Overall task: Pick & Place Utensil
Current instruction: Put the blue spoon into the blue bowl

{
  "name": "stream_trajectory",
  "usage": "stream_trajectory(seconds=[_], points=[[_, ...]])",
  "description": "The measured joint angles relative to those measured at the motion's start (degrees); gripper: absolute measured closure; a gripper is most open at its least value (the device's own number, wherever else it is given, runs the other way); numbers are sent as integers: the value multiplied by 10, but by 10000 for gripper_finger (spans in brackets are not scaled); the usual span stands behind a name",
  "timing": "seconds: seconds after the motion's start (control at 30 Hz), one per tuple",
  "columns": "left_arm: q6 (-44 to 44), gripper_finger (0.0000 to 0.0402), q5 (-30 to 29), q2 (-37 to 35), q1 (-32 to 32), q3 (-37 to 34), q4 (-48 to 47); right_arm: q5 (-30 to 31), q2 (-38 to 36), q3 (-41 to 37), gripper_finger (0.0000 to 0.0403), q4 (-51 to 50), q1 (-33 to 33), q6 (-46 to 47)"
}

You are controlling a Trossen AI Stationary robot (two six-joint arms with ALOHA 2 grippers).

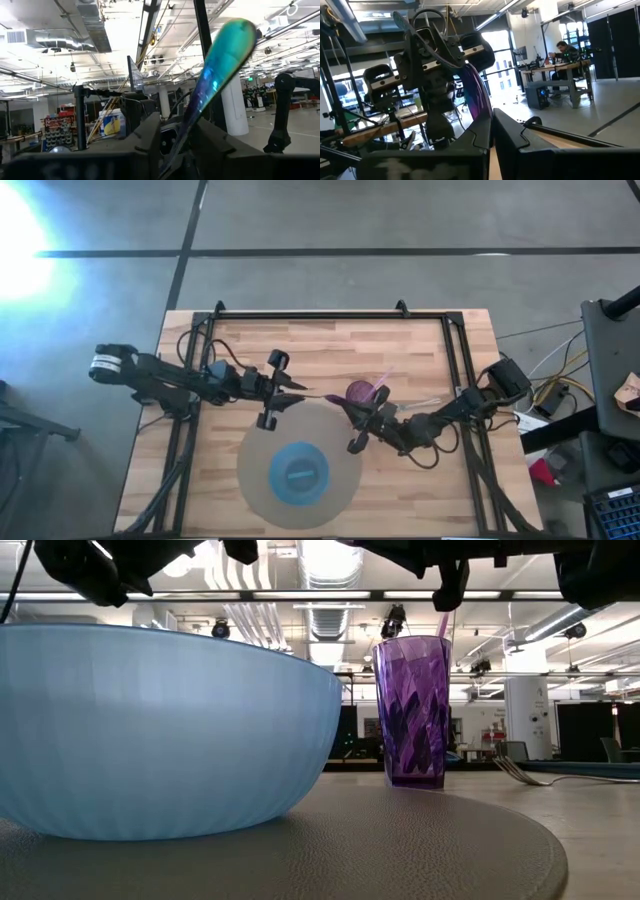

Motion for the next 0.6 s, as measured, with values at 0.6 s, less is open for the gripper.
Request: stream_trajectory(seconds=[0.6], points=[[-9, 397, -4, 0, 1, 0, 0, 11, 0, 0, 394, -12, 1, -1]])
